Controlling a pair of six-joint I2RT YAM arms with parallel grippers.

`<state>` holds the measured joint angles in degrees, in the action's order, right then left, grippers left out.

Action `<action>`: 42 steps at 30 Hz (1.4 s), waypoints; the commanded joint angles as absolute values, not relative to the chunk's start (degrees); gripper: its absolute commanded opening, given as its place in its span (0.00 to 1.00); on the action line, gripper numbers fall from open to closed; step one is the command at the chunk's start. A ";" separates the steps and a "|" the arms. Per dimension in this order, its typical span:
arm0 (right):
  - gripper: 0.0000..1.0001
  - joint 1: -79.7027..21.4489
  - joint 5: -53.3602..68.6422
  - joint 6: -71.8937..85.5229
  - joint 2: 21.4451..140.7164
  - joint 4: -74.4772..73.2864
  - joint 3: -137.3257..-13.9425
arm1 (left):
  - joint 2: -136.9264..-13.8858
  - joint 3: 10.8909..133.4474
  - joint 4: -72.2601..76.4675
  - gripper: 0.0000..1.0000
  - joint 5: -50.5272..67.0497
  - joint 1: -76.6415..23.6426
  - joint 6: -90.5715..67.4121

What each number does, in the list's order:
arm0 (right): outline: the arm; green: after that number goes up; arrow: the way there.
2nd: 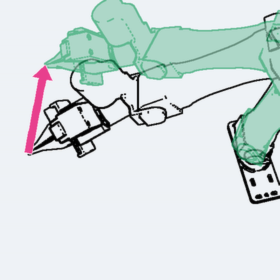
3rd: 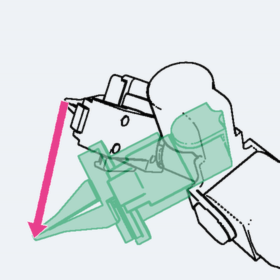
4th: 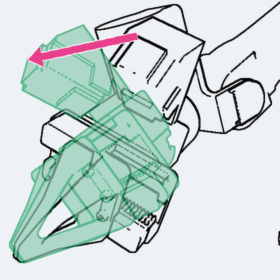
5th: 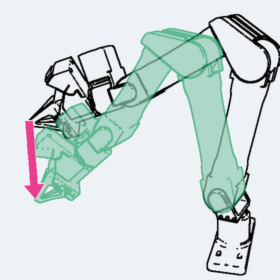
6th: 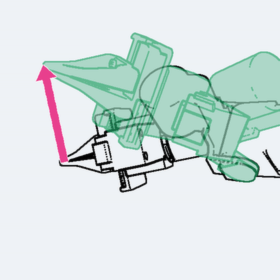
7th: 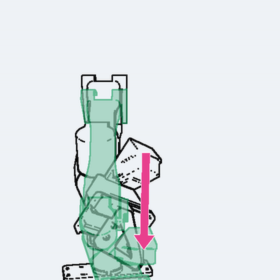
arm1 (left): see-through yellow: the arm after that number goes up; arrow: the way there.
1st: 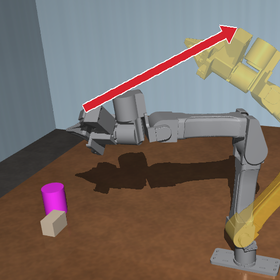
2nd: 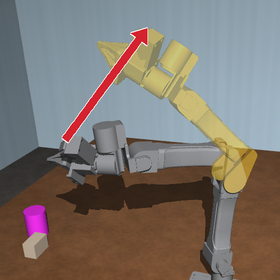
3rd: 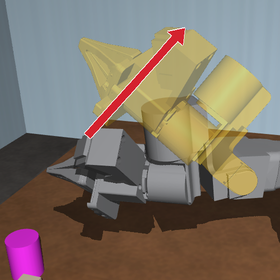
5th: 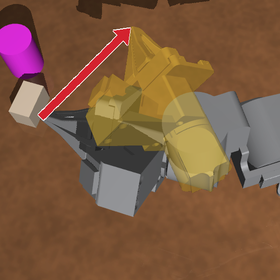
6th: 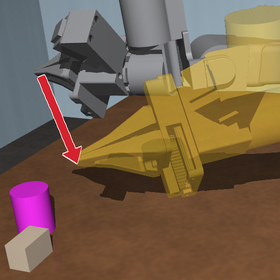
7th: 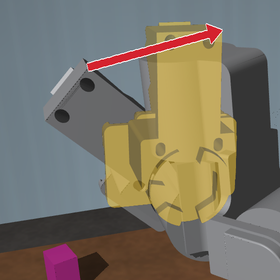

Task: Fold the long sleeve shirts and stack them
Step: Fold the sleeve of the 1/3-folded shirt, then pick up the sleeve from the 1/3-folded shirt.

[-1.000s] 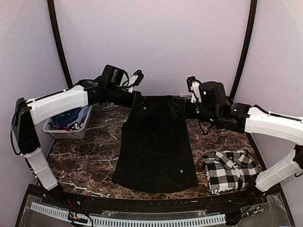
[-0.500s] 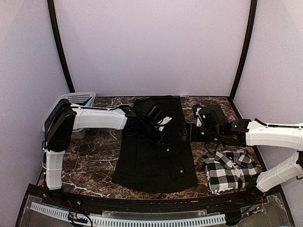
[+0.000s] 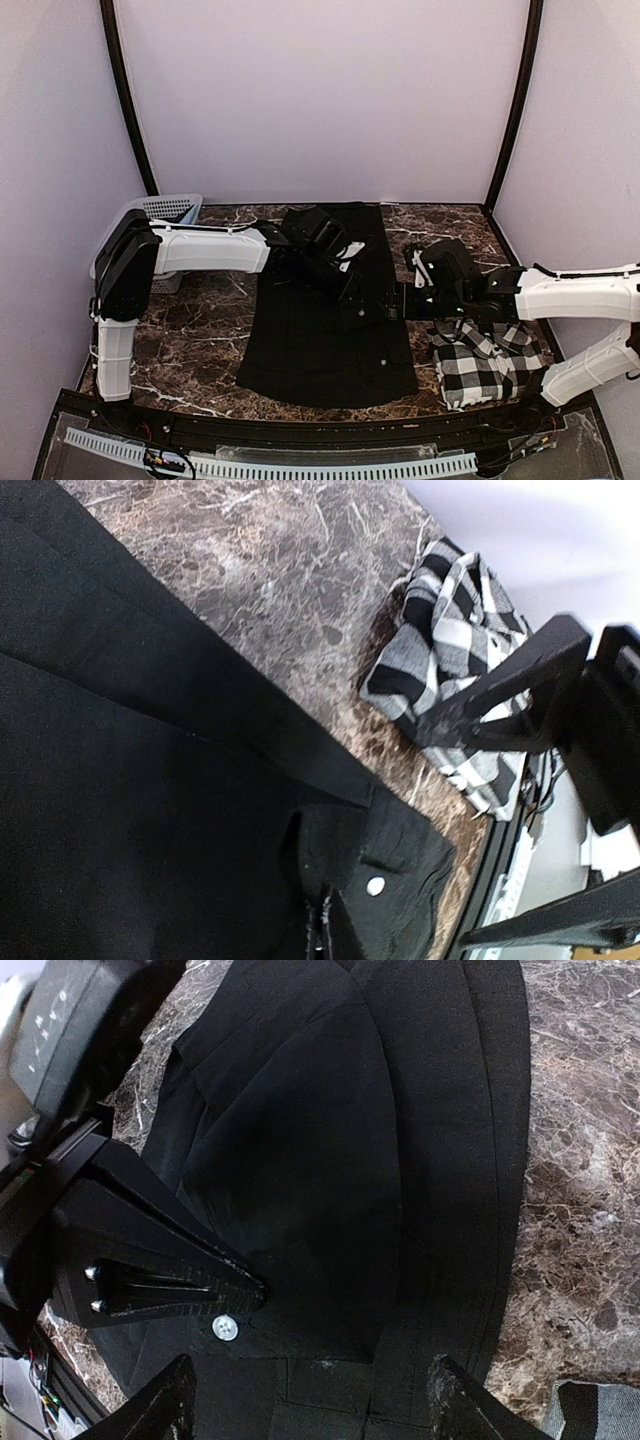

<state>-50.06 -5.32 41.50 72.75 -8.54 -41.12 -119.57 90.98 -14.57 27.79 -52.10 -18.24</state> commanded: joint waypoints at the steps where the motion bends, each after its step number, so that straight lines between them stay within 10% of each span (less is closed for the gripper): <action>1: 0.76 -49.66 -6.24 42.91 71.82 -6.26 -39.52 | -120.16 92.88 -11.22 0.01 31.12 -52.47 -25.42; 10: 0.76 -49.66 -5.90 46.97 71.49 -7.82 -37.45 | -119.07 92.87 -13.28 0.51 28.41 -52.33 -28.22; 21: 0.69 -49.99 -5.91 51.68 75.09 -16.33 -38.72 | -111.00 84.46 -15.66 0.49 22.70 -47.84 -29.93; 31: 0.40 -50.01 -3.64 51.50 79.77 -16.17 -38.04 | -105.76 77.99 -14.62 0.48 22.68 -44.62 -29.68; 42: 0.40 -50.05 -4.60 51.94 81.84 -16.99 -37.62 | -103.40 76.25 -15.63 0.47 21.37 -43.43 -28.76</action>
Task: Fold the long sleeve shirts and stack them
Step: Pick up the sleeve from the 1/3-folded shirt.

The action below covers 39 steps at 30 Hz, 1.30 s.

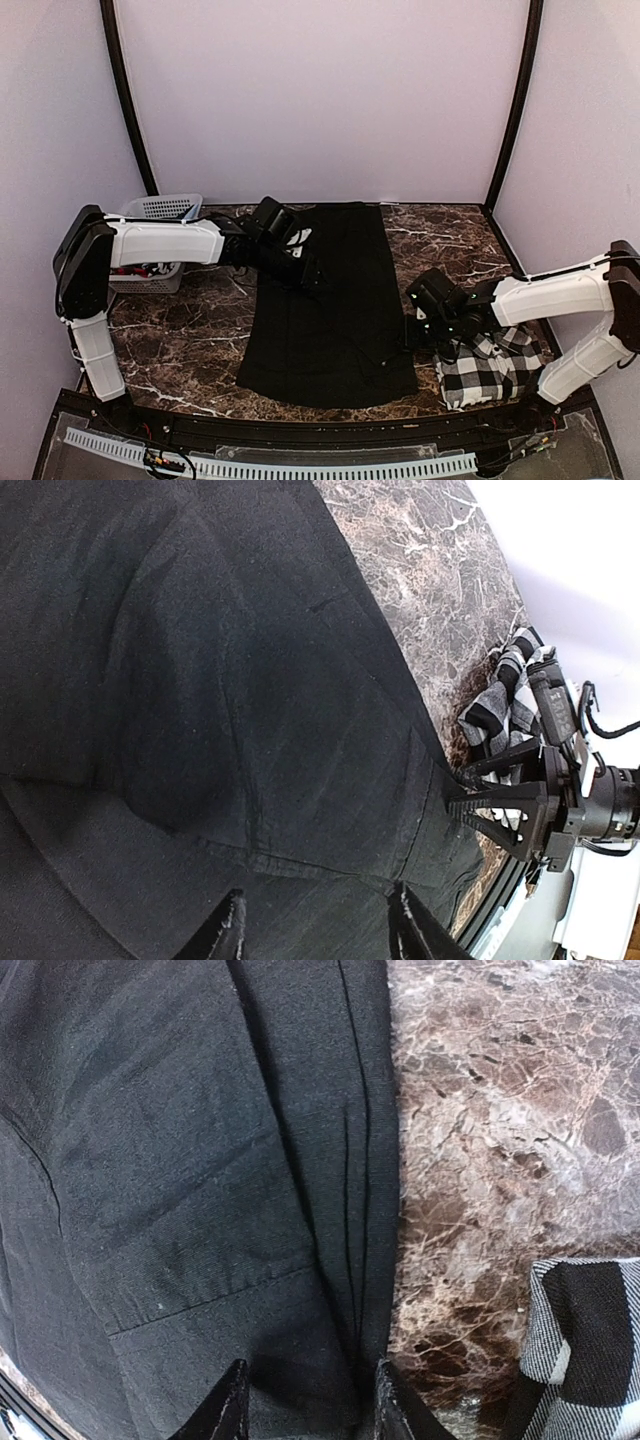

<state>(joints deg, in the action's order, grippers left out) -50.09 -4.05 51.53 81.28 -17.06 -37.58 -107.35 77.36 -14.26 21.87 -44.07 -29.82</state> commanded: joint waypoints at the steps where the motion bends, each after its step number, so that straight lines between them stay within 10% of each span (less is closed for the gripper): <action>1: 0.39 -50.09 -4.42 51.93 81.91 -16.76 -37.62 | -103.30 76.24 -15.68 0.47 21.29 -43.31 -28.75; 25: 0.00 -52.11 -5.18 51.15 82.69 -19.22 -41.98 | -102.13 74.92 -16.23 0.45 20.33 -42.21 -28.69; 39: 0.00 -51.01 -14.80 38.98 87.72 -20.99 -61.47 | -88.10 59.53 -25.09 0.45 8.97 -39.38 -34.93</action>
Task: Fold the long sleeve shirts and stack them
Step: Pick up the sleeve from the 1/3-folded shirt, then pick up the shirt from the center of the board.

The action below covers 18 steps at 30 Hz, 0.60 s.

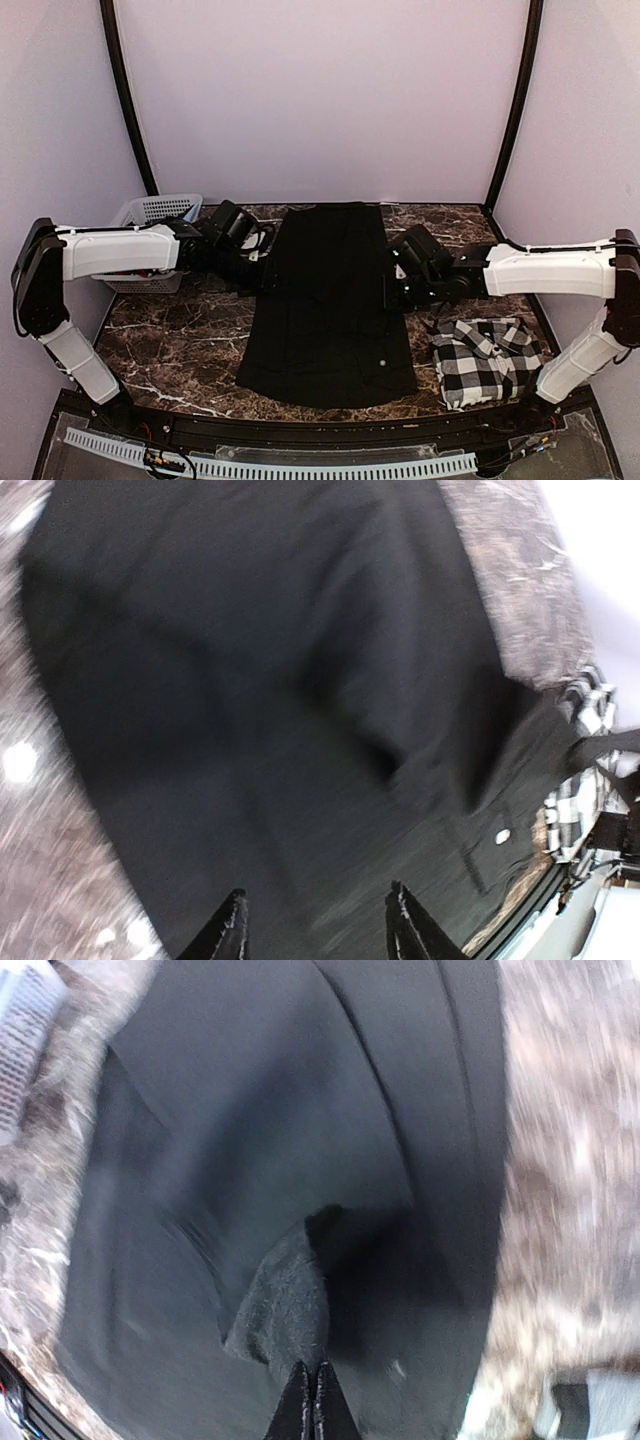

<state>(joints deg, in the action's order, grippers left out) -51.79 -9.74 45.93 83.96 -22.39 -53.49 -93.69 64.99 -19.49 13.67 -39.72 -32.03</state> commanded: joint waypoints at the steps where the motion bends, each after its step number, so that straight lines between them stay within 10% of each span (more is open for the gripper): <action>1: 0.00 -50.64 -14.91 37.34 89.04 -20.69 -63.45 | -86.21 58.33 -25.94 0.45 8.71 -39.38 -36.26; 18: 0.00 -47.90 -6.55 27.19 103.77 -15.98 -73.27 | -67.29 34.11 -31.56 0.38 11.57 -48.64 -55.24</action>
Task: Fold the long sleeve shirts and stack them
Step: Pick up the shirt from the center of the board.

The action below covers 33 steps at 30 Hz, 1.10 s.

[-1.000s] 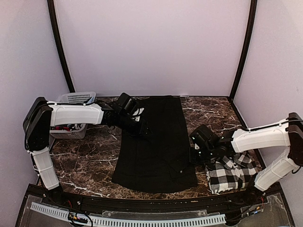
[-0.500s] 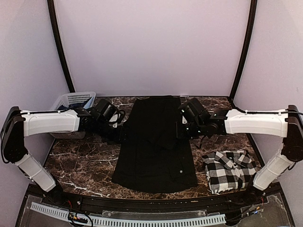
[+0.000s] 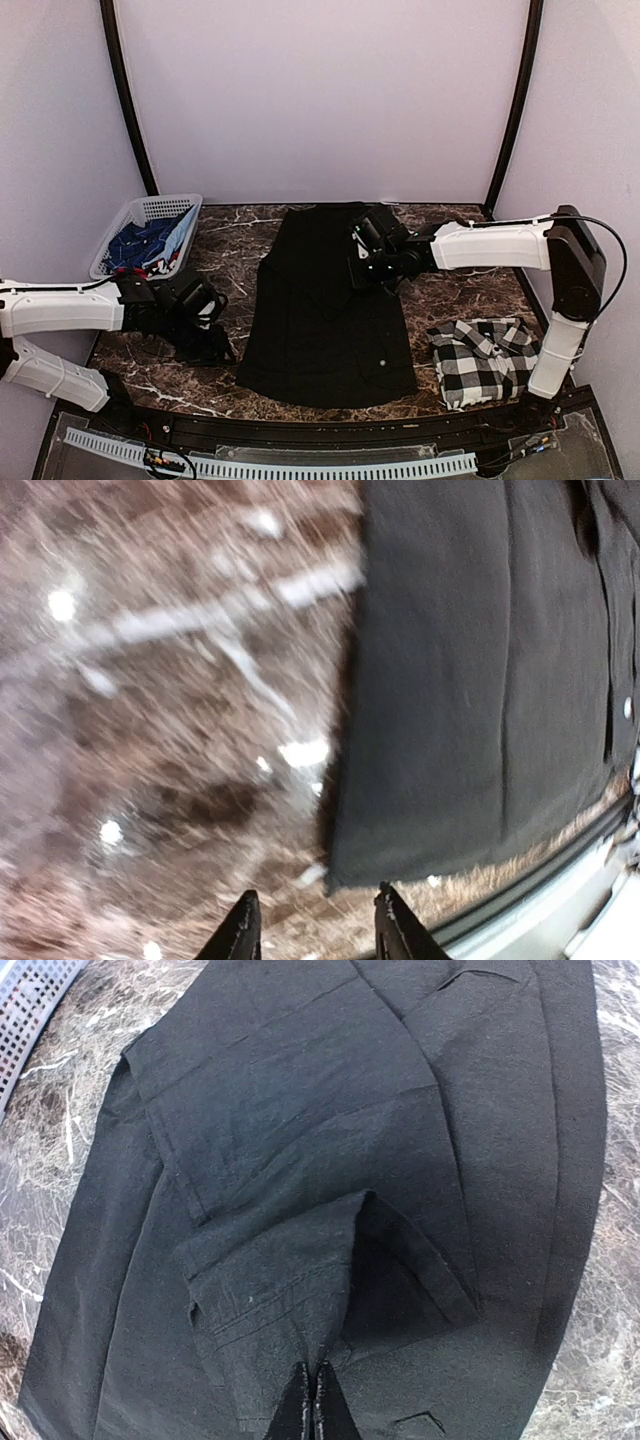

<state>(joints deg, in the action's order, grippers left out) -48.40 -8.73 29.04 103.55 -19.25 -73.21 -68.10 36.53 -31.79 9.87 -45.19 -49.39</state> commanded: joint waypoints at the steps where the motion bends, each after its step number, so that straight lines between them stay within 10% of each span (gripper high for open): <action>1: 0.00 -47.85 -6.36 27.12 103.80 -15.85 -73.30 | -67.31 33.25 -30.76 0.37 12.21 -49.15 -55.83; 33: 0.00 -46.75 -11.18 12.59 105.66 -13.44 -99.13 | -64.94 29.36 -36.12 0.00 3.50 -51.31 -64.87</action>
